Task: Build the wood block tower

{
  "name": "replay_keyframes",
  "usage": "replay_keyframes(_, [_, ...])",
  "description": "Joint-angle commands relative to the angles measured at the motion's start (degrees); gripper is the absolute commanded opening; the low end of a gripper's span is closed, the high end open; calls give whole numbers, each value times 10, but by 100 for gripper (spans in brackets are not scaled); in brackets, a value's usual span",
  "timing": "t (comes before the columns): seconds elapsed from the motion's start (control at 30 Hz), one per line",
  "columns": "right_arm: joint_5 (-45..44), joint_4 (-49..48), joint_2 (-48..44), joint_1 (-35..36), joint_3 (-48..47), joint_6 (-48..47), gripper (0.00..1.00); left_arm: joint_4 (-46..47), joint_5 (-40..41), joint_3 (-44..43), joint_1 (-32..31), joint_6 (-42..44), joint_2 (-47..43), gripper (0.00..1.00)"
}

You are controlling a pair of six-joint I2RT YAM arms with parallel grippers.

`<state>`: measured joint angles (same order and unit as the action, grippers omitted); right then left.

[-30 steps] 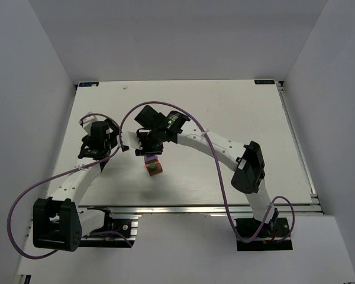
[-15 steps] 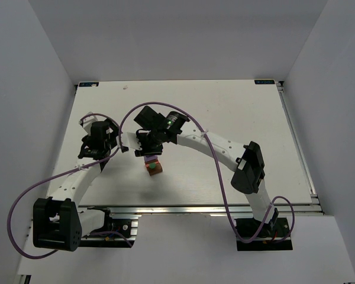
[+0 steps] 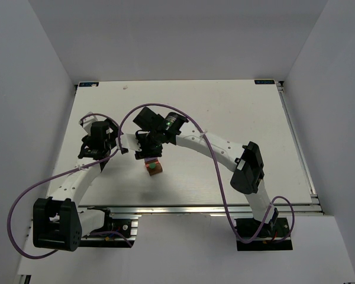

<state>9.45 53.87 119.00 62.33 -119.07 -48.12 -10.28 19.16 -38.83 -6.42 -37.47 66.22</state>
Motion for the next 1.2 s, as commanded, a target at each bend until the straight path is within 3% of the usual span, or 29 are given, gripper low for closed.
replay_keyframes(0.0, [-7, -6, 2, 2, 3, -1, 52, 2, 11, 3, 3, 5, -4, 98])
replay_keyframes(0.47, [2, -6, -10, 6, 2, -4, 62, 2, 11, 5, 3, 3, -10, 98])
replay_keyframes(0.53, [7, -3, -17, 9, -1, -5, 68, 1, 11, 5, 3, 3, -10, 98])
replay_keyframes(0.57, [13, 0, -21, 9, -6, -4, 85, 1, 11, 5, 3, 2, -13, 98])
replay_keyframes(0.6, [18, 0, -25, 10, -9, -4, 89, 1, 11, 5, 3, 1, -14, 98])
replay_keyframes(0.77, [32, -22, -75, 9, -7, 19, 89, -9, 18, 0, 3, -8, -19, 98])
replay_keyframes(0.9, [17, -89, -146, 2, 88, 45, 89, -14, -2, -9, 3, -17, -19, 98])
replay_keyframes(1.03, [33, -168, -242, -67, 177, 141, 89, -27, 11, -15, 3, -27, -35, 98])
replay_keyframes(1.13, [94, -255, -314, -179, 284, 274, 89, -28, 11, -14, 3, -33, -45, 98])
replay_keyframes(1.17, [92, -318, -334, -211, 320, 366, 89, -31, 11, -15, 3, -34, -46, 98])
